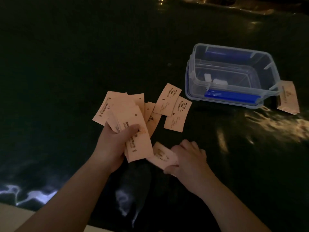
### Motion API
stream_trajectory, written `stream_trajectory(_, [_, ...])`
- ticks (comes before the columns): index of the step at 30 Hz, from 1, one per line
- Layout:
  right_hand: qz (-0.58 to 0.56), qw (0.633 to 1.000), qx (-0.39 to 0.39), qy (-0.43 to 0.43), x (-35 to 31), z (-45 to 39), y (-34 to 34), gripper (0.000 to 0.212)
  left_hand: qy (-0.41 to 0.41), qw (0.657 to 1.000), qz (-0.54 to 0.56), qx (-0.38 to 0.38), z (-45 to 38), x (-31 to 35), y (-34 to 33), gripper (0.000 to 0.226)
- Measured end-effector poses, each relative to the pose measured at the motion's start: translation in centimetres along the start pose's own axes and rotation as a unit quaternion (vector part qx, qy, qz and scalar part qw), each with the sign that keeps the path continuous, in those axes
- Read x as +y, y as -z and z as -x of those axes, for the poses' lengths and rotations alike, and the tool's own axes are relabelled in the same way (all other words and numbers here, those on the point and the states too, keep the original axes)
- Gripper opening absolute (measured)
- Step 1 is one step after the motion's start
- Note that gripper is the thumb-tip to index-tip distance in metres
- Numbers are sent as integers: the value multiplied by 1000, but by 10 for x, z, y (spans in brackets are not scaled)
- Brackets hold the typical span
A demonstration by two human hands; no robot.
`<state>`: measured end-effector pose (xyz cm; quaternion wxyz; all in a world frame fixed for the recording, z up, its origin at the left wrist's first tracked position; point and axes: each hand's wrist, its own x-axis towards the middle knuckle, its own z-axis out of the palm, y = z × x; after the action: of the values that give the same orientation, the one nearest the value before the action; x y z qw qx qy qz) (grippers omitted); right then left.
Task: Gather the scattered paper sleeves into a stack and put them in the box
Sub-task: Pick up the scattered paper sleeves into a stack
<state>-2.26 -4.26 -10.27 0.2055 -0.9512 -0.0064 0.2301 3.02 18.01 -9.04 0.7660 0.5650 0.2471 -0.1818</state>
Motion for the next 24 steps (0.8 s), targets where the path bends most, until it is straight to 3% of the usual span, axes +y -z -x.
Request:
stream_trajectory(2, [-174, 978, 37, -104, 5, -1, 10, 12, 2, 1000, -6, -6, 0, 1, -1, 65])
stream_trajectory(3, [-271, 947, 37, -167, 8, 0, 15, 11, 6, 1000, -12, -8, 1, 0, -3, 66])
stream_trajectory(4, [-389, 893, 33, -225, 10, 3, 20, 13, 11, 1000, -19, -10, 2, -1, -5, 67])
stream_trajectory(7, [-688, 666, 15, -289, 19, 10, 29, 32, 26, 998, -48, -27, 6, -5, -17, 70])
stream_trajectory(8, [-733, 619, 11, -281, 20, 13, 31, 36, 31, 998, -53, -32, 8, -6, -22, 71])
stream_trajectory(9, [-754, 601, 13, -263, 20, 17, 32, 36, 38, 997, -56, -34, 9, -6, -26, 72])
stream_trajectory(14, [-741, 647, 99, -150, 14, 29, 44, 19, 68, 994, -67, -56, 12, -4, -42, 66])
stream_trajectory(17, [-640, 750, 135, -95, 15, 33, 43, 16, 69, 993, -72, -67, 13, -4, -47, 63])
stream_trajectory(19, [-580, 800, 145, -50, 17, 34, 40, 29, 65, 993, -76, -70, 14, -4, -48, 57])
stream_trajectory(21, [-573, 806, 138, -42, 18, 34, 37, 34, 62, 992, -78, -73, 14, -5, -50, 56])
stream_trajectory(24, [-627, 764, 131, -73, 19, 36, 34, 36, 64, 992, -71, -80, 15, -6, -51, 65])
